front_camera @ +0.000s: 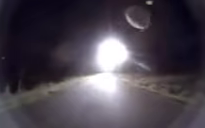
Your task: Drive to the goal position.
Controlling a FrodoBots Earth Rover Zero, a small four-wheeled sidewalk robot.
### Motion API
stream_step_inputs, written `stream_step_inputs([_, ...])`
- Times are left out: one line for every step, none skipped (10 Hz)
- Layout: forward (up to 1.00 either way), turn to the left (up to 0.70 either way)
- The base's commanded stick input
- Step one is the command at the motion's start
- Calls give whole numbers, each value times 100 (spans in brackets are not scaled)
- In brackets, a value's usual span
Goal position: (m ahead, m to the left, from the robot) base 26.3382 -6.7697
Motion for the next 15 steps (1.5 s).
stream_step_inputs([100,5])
stream_step_inputs([100,4])
stream_step_inputs([100,4])
stream_step_inputs([100,4])
stream_step_inputs([100,4])
stream_step_inputs([100,4])
stream_step_inputs([100,4])
stream_step_inputs([100,3])
stream_step_inputs([100,3])
stream_step_inputs([100,2])
stream_step_inputs([100,1])
stream_step_inputs([100,0])
stream_step_inputs([100,-2])
stream_step_inputs([100,-3])
stream_step_inputs([100,-3])
